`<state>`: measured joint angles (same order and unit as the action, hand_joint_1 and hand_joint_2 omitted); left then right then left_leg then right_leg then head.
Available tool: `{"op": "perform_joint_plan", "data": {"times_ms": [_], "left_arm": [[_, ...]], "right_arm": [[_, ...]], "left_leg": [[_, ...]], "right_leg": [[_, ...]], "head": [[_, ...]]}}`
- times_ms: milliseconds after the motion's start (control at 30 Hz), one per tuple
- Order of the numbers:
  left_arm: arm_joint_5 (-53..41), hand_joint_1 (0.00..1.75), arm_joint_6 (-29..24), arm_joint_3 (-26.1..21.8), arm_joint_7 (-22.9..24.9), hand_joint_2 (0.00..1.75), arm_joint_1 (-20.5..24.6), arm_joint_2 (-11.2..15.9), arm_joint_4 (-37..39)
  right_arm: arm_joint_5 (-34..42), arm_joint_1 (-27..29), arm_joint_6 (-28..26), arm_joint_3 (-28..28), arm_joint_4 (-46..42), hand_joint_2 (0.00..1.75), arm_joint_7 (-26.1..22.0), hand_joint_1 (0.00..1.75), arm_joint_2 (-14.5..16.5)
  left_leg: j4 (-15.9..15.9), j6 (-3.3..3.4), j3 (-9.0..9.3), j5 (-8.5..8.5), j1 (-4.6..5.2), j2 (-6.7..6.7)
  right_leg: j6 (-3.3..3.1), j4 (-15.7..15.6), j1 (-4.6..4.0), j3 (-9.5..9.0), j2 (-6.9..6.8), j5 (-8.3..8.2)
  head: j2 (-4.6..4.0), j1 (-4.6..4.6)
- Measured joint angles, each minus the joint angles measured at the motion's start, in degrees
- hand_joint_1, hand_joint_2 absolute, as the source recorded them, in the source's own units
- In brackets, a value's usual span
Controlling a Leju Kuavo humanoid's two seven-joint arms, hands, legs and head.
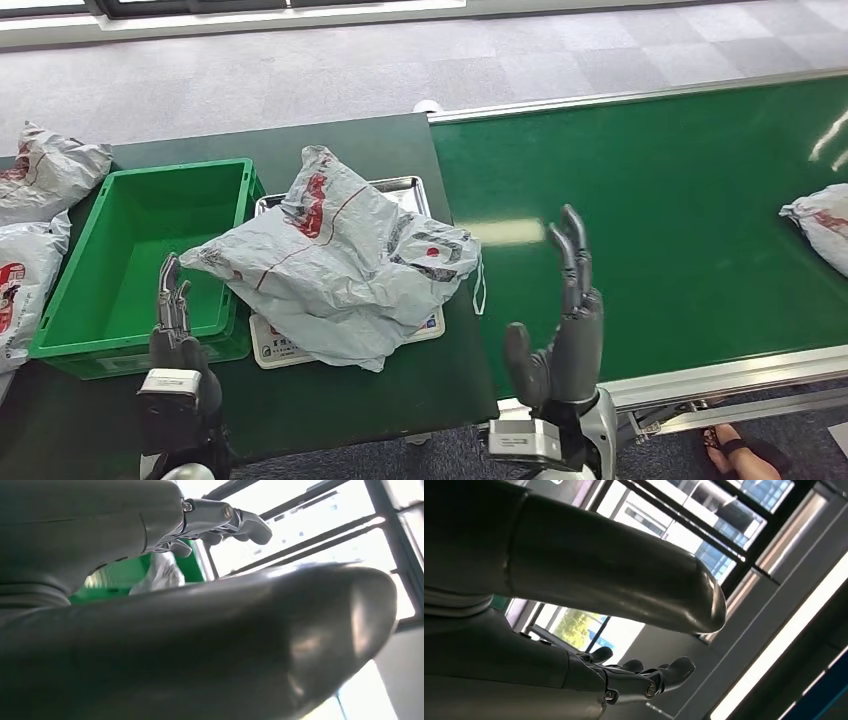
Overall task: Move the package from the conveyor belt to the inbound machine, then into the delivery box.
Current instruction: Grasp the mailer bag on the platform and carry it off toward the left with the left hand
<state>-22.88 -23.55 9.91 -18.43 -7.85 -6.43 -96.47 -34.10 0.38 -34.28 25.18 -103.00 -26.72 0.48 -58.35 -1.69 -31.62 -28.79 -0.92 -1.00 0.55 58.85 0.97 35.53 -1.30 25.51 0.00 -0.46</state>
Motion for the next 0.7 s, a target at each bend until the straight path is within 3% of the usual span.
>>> {"op": "perform_joint_plan", "data": {"times_ms": [100, 233, 333, 467, 600, 700], "left_arm": [[-16.7, 0.0, 0.0, -0.1, 4.2, 0.0, 3.9, 2.0, 1.5], [-25.3, 0.0, 0.8, 0.0, 7.0, 1.75, 9.6, 4.4, 4.5], [-31.6, 0.0, 4.8, 1.6, 9.9, 1.75, 15.4, 7.0, 9.1], [-35.2, 0.0, 11.1, 6.6, 10.2, 1.75, 29.0, 11.1, 23.5], [-36.3, 0.0, 15.0, 12.6, 8.2, 1.75, 42.2, 12.1, 40.4], [-36.4, 0.0, 15.4, 15.4, 7.7, 1.75, 47.1, 12.2, 47.7]], "right_arm": [[1.2, 4.8, -1.6, -2.5, -4.1, 0.0, -2.4, 0.0, -1.2], [1.7, 7.2, -2.0, -3.8, -6.3, 0.0, -3.1, 0.0, -1.9], [2.6, 7.6, -1.6, -4.2, -6.7, 0.0, -3.1, 0.0, -2.2], [4.0, 6.8, -1.8, -4.2, -6.5, 0.0, -3.8, 0.0, -3.1], [4.8, 6.0, -2.5, -4.2, -6.0, 0.0, -4.3, 0.0, -3.9], [4.9, 5.9, -2.6, -4.2, -5.8, 0.0, -4.3, 0.0, -4.3]], "left_leg": [[0.0, 0.0, -0.18, -0.04, 0.01, -0.02], [0.0, -0.06, -0.27, -0.12, 0.0, -0.25], [0.0, -0.04, 0.01, 0.18, 0.0, -0.17], [0.0, -0.14, -0.03, 0.43, 0.0, 0.0], [0.0, -0.12, -0.07, 0.54, 0.01, -0.13], [0.0, -0.12, -0.05, 0.54, 0.01, -0.28]], "right_leg": [[0.01, 0.0, 0.01, -0.01, -0.01, 0.02], [-0.06, 0.0, 0.01, -0.05, 0.13, 0.02], [-0.08, 0.0, -0.01, 0.02, 0.07, -0.13], [-0.19, 0.0, -0.01, 0.07, -0.05, -0.37], [-0.19, 0.0, 0.01, 0.08, 0.02, -0.56], [-0.19, 0.0, 0.02, 0.13, 0.14, -0.62]], "head": [[0.0, 0.0], [0.0, -0.02], [0.0, 0.0], [0.0, -0.02], [0.0, 0.0], [0.0, -0.01]]}}
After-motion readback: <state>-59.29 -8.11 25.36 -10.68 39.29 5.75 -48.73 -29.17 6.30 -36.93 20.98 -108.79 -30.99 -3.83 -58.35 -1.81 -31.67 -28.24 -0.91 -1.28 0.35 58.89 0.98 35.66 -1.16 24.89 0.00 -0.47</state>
